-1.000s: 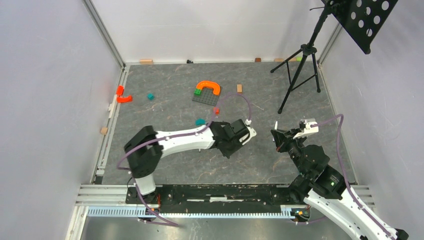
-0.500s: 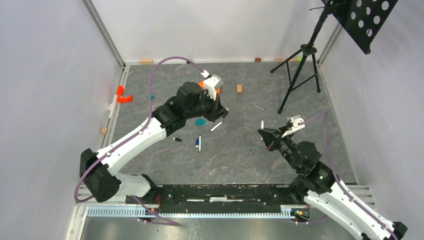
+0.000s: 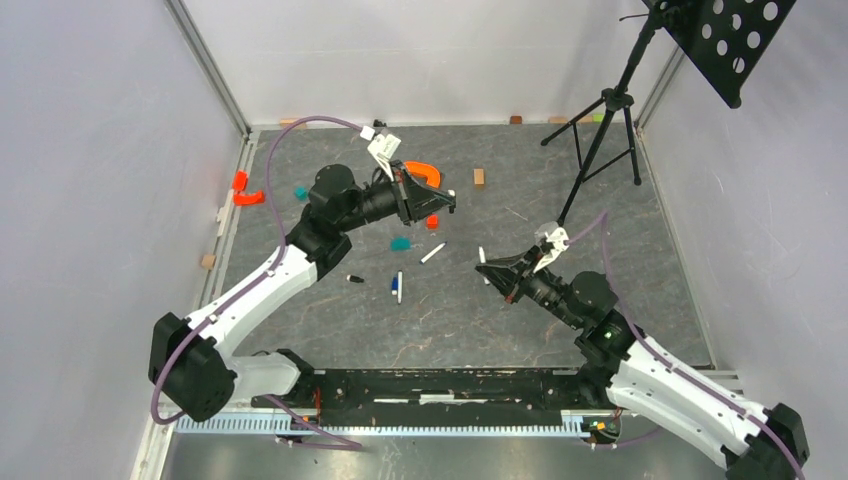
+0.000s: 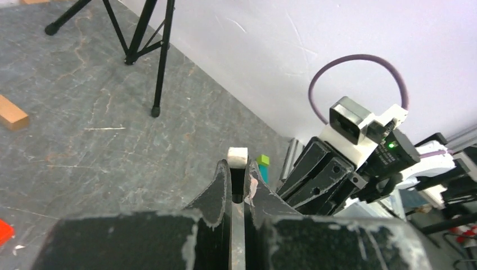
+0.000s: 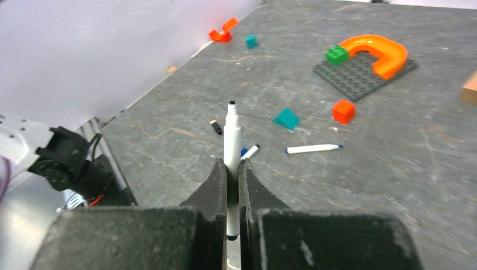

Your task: Insert the pens into the pen caps

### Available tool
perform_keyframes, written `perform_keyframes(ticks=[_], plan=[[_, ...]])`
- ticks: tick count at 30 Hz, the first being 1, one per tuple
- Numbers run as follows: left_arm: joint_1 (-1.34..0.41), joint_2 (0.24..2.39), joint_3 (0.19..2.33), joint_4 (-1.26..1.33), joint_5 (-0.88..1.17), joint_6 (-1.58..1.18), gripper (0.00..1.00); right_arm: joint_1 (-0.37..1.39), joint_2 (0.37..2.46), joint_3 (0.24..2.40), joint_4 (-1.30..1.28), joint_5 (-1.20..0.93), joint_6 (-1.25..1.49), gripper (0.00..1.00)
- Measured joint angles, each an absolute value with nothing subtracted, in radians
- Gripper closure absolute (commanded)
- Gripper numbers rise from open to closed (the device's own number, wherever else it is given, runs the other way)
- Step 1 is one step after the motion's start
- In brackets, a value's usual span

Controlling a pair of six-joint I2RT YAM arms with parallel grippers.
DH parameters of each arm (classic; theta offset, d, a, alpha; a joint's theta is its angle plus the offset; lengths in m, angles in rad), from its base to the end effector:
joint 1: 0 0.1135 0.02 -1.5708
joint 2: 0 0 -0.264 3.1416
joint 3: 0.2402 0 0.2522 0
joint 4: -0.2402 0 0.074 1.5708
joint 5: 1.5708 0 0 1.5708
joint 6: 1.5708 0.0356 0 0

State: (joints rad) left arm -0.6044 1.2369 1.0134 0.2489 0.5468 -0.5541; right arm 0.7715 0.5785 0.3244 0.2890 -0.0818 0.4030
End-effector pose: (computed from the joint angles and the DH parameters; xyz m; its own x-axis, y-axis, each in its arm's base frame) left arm 0.2281 -0.1800 0.3698 -0.4627 -0.2267 -0.8571 0.7875 0.3389 -0.5148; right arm 0.1131 0.1140 0.2582 -0.2725 0.2803 -0.9204 -0.7029 0.5953 0.3893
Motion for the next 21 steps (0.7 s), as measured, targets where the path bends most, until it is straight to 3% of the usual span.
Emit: perform_keyframes(ticks=[8,21], plan=[[-0.554,1.232,0.933,0.444,0.622,-0.737,0.98,0.777,0.727,0.323,0.533,-0.21,0.456,1.0],[-0.554,1.213,0.875,0.625,0.639,-0.875,0.98,0.808,0.863,0.395,0.715,-0.228,0.485,1.0]])
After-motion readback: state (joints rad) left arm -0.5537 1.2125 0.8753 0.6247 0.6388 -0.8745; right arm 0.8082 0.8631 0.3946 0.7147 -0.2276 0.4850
